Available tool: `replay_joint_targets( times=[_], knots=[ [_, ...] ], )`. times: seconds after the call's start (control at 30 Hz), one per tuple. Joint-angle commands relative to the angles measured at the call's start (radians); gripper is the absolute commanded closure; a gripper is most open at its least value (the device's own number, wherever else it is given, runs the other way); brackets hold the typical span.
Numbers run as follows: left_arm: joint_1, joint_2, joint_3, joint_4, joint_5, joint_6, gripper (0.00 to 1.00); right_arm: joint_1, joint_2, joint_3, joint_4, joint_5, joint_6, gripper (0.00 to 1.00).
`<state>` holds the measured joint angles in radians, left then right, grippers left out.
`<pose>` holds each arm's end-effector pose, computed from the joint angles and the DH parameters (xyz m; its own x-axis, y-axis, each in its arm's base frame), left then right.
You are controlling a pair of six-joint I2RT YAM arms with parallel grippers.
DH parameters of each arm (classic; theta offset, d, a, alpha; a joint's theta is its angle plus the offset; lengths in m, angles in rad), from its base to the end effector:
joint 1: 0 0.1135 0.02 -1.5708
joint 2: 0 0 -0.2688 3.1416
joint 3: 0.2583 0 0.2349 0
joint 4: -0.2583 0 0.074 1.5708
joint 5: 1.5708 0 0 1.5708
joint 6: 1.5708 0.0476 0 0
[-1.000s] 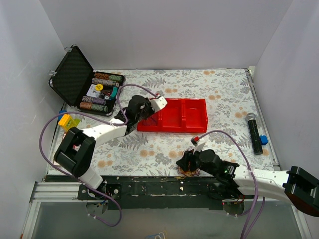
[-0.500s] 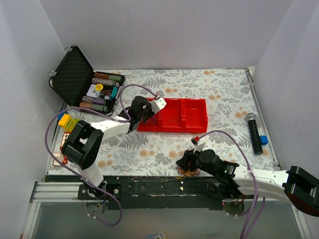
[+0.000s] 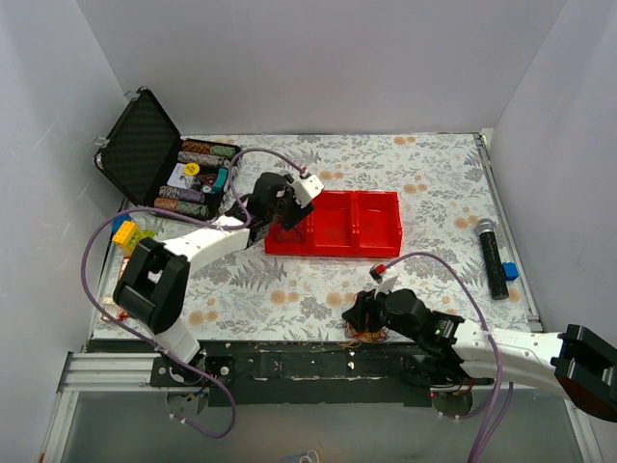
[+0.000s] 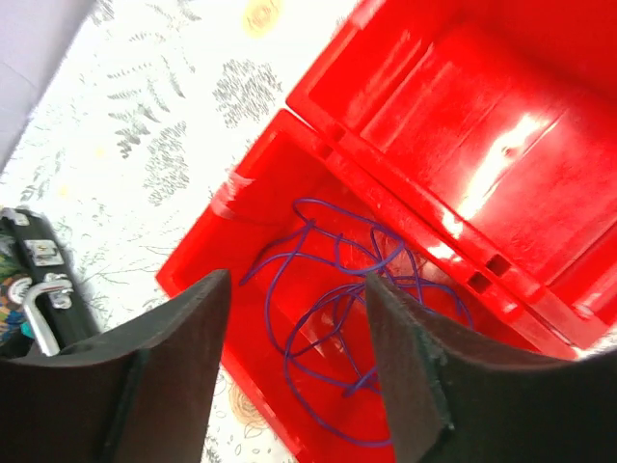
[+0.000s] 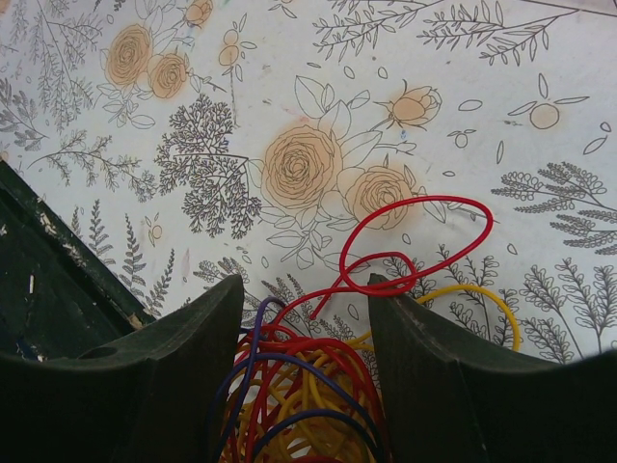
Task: Untangle the cables
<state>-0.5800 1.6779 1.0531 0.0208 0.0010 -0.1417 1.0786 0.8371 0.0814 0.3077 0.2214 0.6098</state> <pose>0.3079 -0.2018 0.2275 -0.5478 0.1901 -0.8147 0.4761 0.8716 -0.1168 0.0825 0.1317 0.1489 -0.6066 0.0510 -0.7933 -0.5109 0.7396 0.4382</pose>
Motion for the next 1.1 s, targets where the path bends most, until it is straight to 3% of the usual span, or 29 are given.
replay_joint_targets(
  times=[0.0, 0.23, 0.4, 0.6, 0.8, 1.07],
  knots=[
    [-0.004, -0.167, 0.045, -0.081, 0.057, -0.035, 0.39, 0.004, 0.003, 0.023, -0.035, -0.004, -0.012, 0.37],
    [-0.004, -0.300, 0.022, -0.145, 0.112, -0.045, 0.20, 0.004, -0.003, 0.058, -0.038, -0.007, -0.033, 0.37],
    [-0.061, -0.362, 0.004, -0.243, 0.281, -0.113, 0.20, 0.006, -0.055, 0.132, -0.073, 0.002, -0.062, 0.35],
    [-0.191, -0.434, -0.163, -0.236, 0.465, -0.145, 0.19, 0.003, -0.170, 0.199, -0.130, -0.005, -0.111, 0.30],
    [-0.251, -0.385, -0.223, -0.168, 0.547, -0.191, 0.19, 0.003, -0.358, 0.221, -0.338, 0.099, -0.065, 0.33],
    [-0.325, -0.210, -0.174, 0.027, 0.561, -0.346, 0.18, 0.004, -0.576, 0.167, -0.469, 0.093, 0.005, 0.36]
  ],
)
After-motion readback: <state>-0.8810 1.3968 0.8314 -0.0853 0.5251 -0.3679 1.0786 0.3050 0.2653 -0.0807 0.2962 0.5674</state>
